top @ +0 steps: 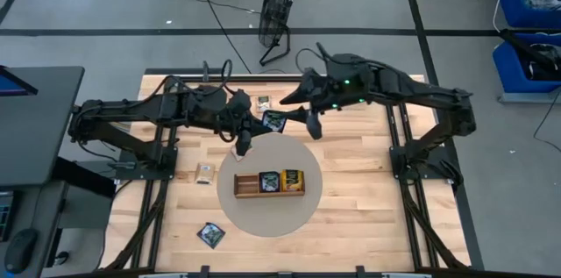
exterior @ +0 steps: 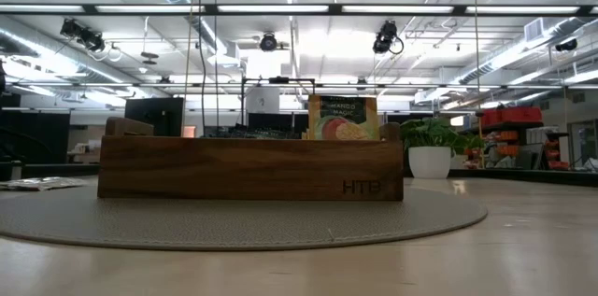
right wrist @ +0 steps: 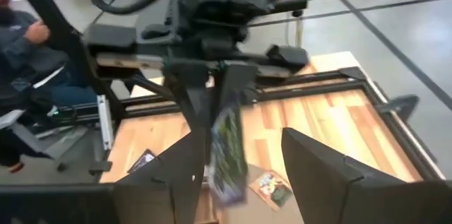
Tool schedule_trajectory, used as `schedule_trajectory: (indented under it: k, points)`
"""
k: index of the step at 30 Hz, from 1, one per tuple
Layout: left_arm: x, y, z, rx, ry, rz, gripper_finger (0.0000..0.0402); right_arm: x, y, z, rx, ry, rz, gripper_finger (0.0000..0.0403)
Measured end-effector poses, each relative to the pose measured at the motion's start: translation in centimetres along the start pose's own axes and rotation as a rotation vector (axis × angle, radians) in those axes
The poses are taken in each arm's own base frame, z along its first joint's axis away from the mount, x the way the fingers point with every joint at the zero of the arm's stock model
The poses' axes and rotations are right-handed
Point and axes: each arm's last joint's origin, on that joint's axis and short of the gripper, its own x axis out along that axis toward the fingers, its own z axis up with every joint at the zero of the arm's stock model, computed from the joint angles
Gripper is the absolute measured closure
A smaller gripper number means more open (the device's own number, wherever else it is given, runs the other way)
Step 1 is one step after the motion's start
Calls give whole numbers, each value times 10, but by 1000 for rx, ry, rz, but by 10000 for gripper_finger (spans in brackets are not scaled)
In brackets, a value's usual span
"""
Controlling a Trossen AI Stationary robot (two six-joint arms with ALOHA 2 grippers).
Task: Pick & Place Tea
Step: Put the violet tea bag into the middle section of the wooden organizer
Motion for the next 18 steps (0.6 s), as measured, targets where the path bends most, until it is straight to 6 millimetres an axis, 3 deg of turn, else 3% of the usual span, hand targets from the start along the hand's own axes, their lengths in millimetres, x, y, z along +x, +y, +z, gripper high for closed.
schedule_trajectory:
  k: [9,18]
  points:
    - [1,0,0,1,2,1,386,25,-5,-3,19,54,83,212]
    - [1,1,-1,26,8,4,385,23,-7,-1,19,44,79,294]
